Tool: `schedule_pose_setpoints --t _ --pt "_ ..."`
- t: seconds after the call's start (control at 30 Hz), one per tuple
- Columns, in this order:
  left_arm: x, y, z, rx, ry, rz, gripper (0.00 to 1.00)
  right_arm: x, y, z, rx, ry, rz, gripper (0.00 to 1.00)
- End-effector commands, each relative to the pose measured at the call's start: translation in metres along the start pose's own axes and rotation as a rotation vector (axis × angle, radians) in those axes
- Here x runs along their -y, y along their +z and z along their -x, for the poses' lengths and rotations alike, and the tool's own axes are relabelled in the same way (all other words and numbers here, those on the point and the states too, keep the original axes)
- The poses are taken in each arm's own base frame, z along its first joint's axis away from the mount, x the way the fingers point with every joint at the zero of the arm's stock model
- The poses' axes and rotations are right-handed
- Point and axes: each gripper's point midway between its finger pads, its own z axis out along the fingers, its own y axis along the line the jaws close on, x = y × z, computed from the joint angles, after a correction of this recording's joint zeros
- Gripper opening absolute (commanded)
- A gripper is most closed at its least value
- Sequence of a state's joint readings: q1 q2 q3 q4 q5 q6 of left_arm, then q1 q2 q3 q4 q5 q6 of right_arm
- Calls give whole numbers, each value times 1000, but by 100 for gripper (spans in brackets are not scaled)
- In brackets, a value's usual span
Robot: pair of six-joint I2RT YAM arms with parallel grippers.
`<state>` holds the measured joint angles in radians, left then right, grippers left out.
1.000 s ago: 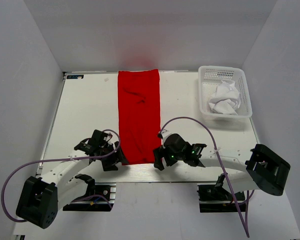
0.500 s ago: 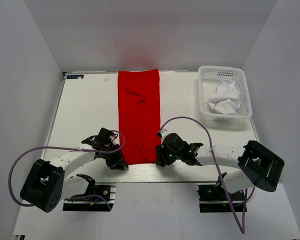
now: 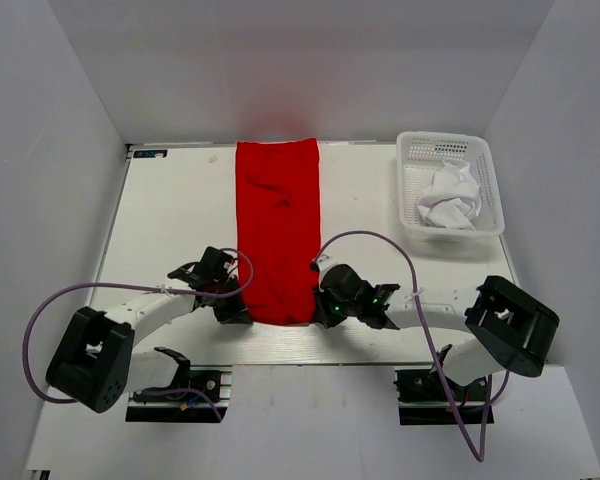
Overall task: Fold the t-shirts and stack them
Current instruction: Grab the bottom of the folded rectangular tshirt with both arms
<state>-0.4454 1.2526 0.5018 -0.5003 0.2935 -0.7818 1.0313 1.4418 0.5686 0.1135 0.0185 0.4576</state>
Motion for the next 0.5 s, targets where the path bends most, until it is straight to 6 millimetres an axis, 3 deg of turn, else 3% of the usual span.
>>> schedule_pose_setpoints --t 0.0,0.13,0.3,0.4,0.47 --pt "12 -19 29 150 85 -13 0 -9 -9 31 75 -50 11 0" --pt "33 -34 45 201 141 -57 0 -9 -22 61 182 -66 -22 0" --pt "63 -45 79 259 158 -86 0 11 -31 110 332 -61 -175 0" --pt "66 -50 113 354 127 -20 0 24 -31 142 392 -44 -271 0" --pt "77 -61 138 433 123 1 0 39 -23 148 387 -47 -326 0"
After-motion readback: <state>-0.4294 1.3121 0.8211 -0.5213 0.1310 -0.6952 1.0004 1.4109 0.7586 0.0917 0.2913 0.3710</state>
